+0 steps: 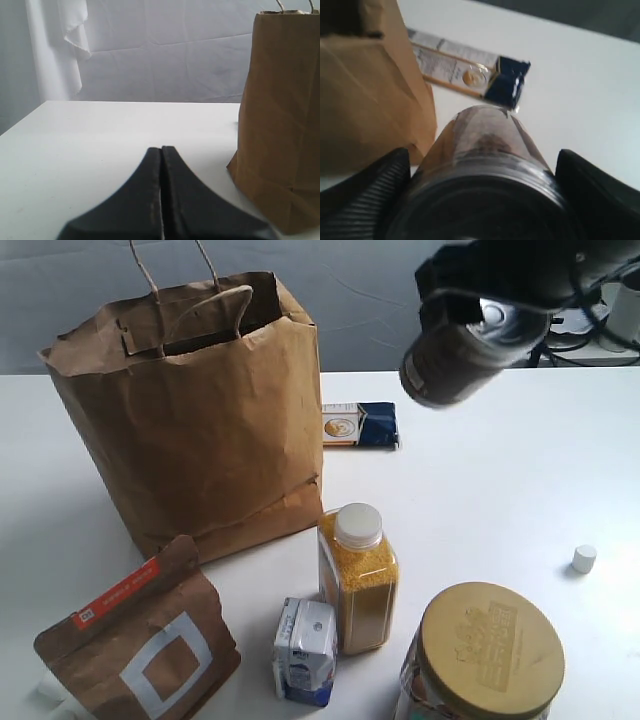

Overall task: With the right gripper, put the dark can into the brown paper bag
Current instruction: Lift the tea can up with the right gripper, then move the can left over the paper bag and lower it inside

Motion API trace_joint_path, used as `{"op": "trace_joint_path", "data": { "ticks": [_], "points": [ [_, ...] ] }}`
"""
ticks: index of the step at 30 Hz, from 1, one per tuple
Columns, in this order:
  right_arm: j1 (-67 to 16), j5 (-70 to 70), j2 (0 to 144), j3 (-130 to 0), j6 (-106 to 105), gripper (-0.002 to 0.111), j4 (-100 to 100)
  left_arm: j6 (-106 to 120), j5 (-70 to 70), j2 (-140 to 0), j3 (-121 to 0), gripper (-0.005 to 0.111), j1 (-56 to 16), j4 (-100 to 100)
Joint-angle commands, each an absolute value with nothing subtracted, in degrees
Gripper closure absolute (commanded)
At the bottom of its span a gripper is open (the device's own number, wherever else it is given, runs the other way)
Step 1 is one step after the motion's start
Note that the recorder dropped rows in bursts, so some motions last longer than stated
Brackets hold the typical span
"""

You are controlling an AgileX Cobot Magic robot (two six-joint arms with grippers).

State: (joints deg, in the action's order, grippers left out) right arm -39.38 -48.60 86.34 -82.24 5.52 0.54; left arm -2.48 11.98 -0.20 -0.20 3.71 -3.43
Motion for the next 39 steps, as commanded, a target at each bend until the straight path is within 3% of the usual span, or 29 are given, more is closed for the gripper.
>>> {"op": "trace_joint_path", "data": {
  "ticks": [1, 12, 27, 34, 36, 39],
  "points": [
    [-39.4, -37.7, 81.8, -82.8, 3.6, 0.108, -4.9, -2.6, 11.5, 0.0, 0.0, 0.107, 3.3, -3.6],
    [-45.2, -16.7, 83.9, -83.9, -18.7, 0.108, -29.5, -2.6, 11.5, 0.0, 0.0, 0.107, 3.3, -3.6],
    [-50.9, -25.7, 109.7, -104.5, -16.8, 0.108, -29.5, -2.6, 11.5, 0.0, 0.0, 0.107, 3.3, -3.6],
    [-50.9, -28.7, 115.1, -106.8, -16.2, 0.108, -28.8, -2.6, 11.5, 0.0, 0.0, 0.107, 3.3, -3.6],
    [-50.9, -28.7, 115.1, -106.8, -16.2, 0.101, -28.5, -2.6, 11.5, 0.0, 0.0, 0.107, 3.3, -3.6],
    [-50.9, -28.7, 115.1, -106.8, -16.2, 0.069, -28.6, -2.6, 11.5, 0.0, 0.0, 0.107, 3.3, -3.6]
  ]
}}
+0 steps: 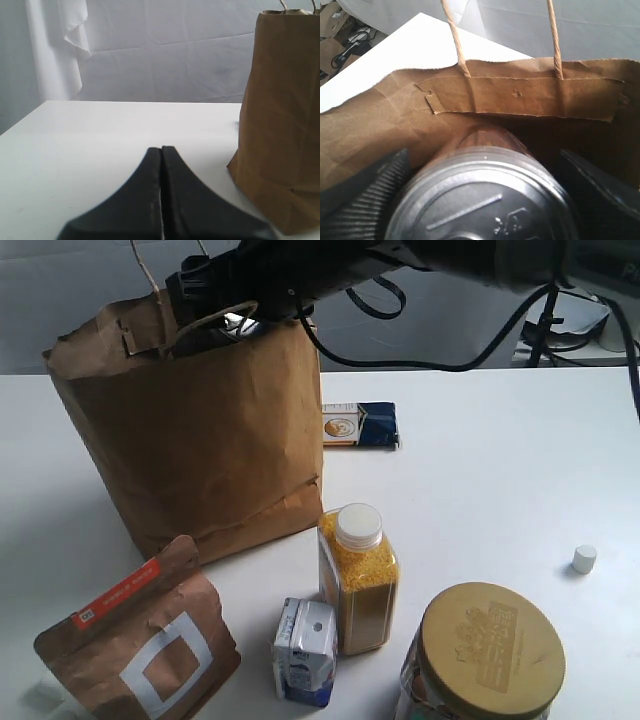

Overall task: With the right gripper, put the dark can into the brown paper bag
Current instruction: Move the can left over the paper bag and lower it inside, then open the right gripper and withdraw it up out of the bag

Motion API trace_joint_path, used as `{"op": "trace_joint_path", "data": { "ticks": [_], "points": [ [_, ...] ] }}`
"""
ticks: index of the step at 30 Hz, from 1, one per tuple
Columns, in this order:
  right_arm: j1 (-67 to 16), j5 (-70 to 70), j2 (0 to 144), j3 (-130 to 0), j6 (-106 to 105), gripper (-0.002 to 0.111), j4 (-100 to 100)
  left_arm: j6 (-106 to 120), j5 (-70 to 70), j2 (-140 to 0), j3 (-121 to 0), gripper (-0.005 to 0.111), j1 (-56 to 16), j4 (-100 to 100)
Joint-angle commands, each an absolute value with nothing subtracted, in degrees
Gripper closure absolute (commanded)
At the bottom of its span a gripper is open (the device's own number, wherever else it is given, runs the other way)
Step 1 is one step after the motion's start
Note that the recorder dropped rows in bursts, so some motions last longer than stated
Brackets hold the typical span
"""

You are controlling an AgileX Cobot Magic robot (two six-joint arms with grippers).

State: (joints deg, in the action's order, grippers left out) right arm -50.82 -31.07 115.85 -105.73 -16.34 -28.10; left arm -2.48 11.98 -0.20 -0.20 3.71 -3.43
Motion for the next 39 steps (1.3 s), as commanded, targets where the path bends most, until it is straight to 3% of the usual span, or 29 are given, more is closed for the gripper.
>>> {"op": "trace_joint_path", "data": {
  "ticks": [1, 3, 5, 10, 12, 13, 16, 24, 39],
  "points": [
    [-50.9, -28.5, 115.1, -106.8, -16.1, 0.053, -28.6, -2.6, 11.5, 0.0, 0.0, 0.107, 3.3, -3.6],
    [-50.9, -28.5, 115.1, -106.8, -15.2, 0.036, -28.6, -2.6, 11.5, 0.0, 0.0, 0.107, 3.3, -3.6],
    [-50.9, -28.5, 115.1, -106.8, -15.2, 0.032, -28.5, -2.6, 11.5, 0.0, 0.0, 0.107, 3.3, -3.6],
    [-50.9, -28.9, 113.2, -106.8, -13.6, 0.034, -28.7, -2.6, 11.5, 0.0, 0.0, 0.107, 3.3, -3.6],
    [-50.9, -28.9, 111.1, -106.8, -13.5, 0.055, -28.7, -2.6, 11.5, 0.0, 0.0, 0.107, 3.3, -3.6],
    [-50.9, -29.2, 109.2, -106.8, -13.5, 0.076, -28.3, -2.6, 11.5, 0.0, 0.0, 0.107, 3.3, -3.6],
    [-51.0, -31.4, 106.3, -106.7, -13.6, 0.108, -26.6, -2.6, 11.5, 0.0, 0.0, 0.107, 3.3, -3.6],
    [-53.9, -27.0, 94.9, -94.6, -2.0, 0.108, -6.9, -2.6, 11.5, 0.0, 0.0, 0.107, 3.3, -3.6],
    [-53.9, -19.3, 65.2, -63.2, 4.0, 0.108, -5.3, -2.6, 11.5, 0.0, 0.0, 0.107, 3.3, -3.6]
  ]
}}
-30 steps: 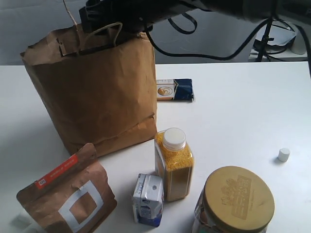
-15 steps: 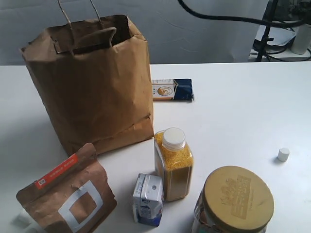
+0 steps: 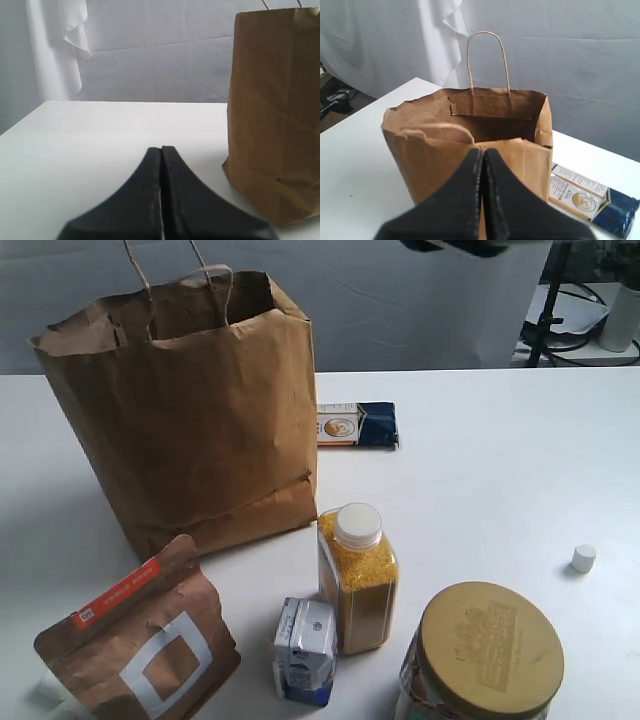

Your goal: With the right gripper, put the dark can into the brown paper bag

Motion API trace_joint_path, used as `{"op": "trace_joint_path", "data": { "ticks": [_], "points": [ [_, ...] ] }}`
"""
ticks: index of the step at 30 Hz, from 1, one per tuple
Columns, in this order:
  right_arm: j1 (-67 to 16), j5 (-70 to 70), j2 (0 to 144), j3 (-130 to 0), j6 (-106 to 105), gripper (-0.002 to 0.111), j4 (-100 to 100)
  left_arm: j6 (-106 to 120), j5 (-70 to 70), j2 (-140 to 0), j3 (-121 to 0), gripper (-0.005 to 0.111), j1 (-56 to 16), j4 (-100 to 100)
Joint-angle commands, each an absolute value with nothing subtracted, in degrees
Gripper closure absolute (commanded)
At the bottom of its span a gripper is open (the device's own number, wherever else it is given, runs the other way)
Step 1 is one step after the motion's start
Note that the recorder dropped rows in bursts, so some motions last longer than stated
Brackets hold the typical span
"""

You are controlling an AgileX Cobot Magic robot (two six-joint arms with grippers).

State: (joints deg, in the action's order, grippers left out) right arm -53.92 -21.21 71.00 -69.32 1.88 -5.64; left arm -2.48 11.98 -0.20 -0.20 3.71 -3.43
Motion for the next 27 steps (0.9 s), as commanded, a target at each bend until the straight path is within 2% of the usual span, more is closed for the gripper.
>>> {"op": "trace_joint_path", "data": {
  "ticks": [1, 8, 19, 27],
  "points": [
    [-53.5, -18.8, 63.8, -61.8, 4.7, 0.108, -5.4, -2.6, 11.5, 0.0, 0.0, 0.107, 3.3, -3.6],
    [-47.2, -16.7, 52.3, -46.4, 5.5, 0.108, -3.5, -2.6, 11.5, 0.0, 0.0, 0.107, 3.3, -3.6],
    [-27.3, -8.0, 34.2, -22.6, 4.5, 0.108, -3.5, -2.6, 11.5, 0.0, 0.0, 0.107, 3.3, -3.6],
    [-21.4, 3.6, 24.5, -6.9, -6.7, 0.108, -7.6, -2.6, 11.5, 0.0, 0.0, 0.107, 3.3, -3.6]
  ]
}}
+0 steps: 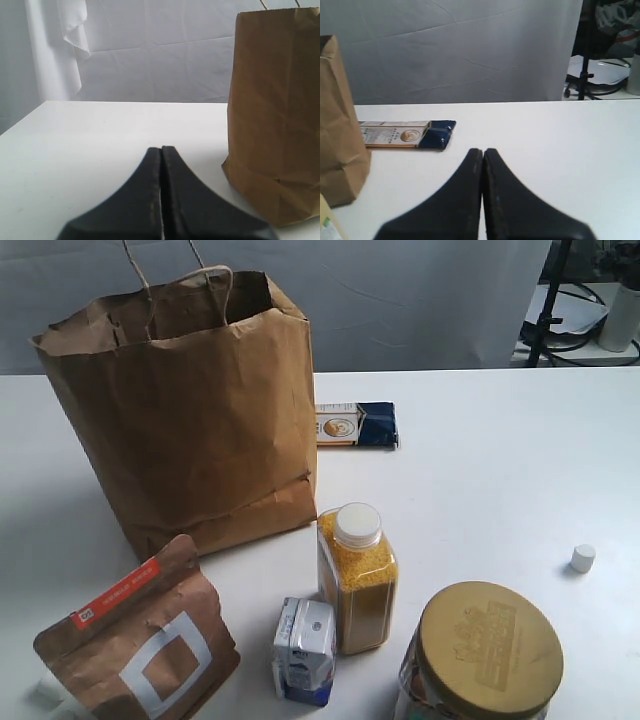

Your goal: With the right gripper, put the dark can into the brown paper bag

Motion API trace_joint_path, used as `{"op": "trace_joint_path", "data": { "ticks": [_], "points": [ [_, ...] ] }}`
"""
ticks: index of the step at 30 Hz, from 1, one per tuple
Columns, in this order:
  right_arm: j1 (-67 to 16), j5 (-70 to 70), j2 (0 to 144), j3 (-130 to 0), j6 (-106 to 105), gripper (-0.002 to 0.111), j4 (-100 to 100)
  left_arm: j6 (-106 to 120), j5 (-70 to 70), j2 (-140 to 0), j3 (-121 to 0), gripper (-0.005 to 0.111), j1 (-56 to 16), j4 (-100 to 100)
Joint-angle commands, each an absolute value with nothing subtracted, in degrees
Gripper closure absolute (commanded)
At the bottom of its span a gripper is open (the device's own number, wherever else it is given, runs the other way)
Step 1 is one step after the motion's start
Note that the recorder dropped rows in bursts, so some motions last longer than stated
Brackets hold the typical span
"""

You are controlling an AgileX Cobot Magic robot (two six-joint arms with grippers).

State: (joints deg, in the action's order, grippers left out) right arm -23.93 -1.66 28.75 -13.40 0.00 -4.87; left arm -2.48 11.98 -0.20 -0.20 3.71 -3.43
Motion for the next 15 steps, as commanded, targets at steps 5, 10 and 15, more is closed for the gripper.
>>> {"op": "trace_joint_path", "data": {
  "ticks": [5, 10, 15],
  "points": [
    [-17.3, 4.1, 17.1, -0.7, -5.2, 0.108, -7.0, -2.6, 11.5, 0.0, 0.0, 0.107, 3.3, -3.6],
    [-13.9, -0.5, 7.9, 0.0, -2.7, 0.108, -5.1, -2.6, 11.5, 0.0, 0.0, 0.107, 3.3, -3.6],
    [-12.0, -5.9, 0.0, 0.0, -2.5, 0.108, -1.9, -2.6, 11.5, 0.0, 0.0, 0.107, 3.3, -3.6]
  ]
}}
